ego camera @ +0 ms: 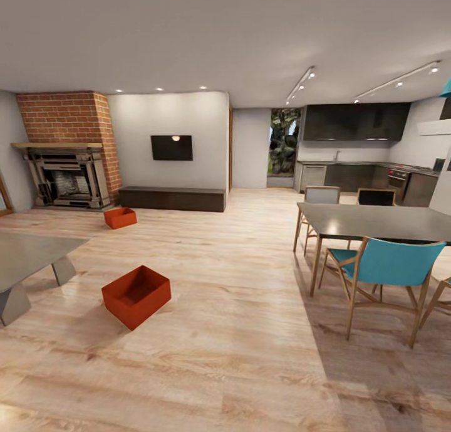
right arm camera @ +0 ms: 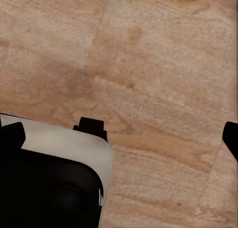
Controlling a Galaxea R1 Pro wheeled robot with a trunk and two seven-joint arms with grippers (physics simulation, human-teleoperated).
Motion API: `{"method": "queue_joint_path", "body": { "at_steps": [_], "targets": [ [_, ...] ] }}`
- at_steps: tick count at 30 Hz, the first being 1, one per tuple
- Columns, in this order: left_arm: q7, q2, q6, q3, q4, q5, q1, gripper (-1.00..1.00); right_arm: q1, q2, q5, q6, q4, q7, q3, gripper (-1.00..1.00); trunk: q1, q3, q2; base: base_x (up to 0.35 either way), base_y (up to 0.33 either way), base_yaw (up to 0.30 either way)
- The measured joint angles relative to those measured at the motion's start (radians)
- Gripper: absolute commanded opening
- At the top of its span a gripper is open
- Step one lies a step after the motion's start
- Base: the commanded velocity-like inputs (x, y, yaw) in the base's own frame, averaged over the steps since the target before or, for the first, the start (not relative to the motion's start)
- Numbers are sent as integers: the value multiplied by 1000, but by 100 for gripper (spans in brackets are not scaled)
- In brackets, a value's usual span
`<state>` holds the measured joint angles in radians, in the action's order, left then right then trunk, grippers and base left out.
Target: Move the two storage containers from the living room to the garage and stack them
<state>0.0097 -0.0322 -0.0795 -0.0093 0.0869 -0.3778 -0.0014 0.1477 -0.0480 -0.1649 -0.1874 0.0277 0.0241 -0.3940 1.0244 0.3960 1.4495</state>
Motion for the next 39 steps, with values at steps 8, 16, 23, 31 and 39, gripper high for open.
{"method": "queue_joint_path", "body": {
  "at_steps": [8, 16, 23, 31, 39],
  "targets": [
    [0, 0, 0, 0, 0, 0, 0, 100, 0, 0, 0, 1, 0, 2, -1, 100, 0, 0, 0, 322, 0, 0],
    [0, 0, -1, 0, 0, 0, 0, 100, 0, 0, -1, 1, 0, 10, 0, 100, 0, 0, 0, 322, 0, 0],
    [0, 0, -1, 0, 0, 1, 0, 100, 0, 5, -1, -1, 0, 13, 1, 100, 0, 0, 0, 319, -47, 52],
    [0, 0, -1, 0, 0, 2, 0, 100, 0, 2, 0, -1, 0, 14, 1, 100, 0, 0, 0, 295, -134, 234],
    [0, 0, -1, -1, 0, 2, 0, 100, 0, 1, 0, -1, 0, 13, 1, 100, 0, 0, 0, 276, -168, 122]
  ]
}}
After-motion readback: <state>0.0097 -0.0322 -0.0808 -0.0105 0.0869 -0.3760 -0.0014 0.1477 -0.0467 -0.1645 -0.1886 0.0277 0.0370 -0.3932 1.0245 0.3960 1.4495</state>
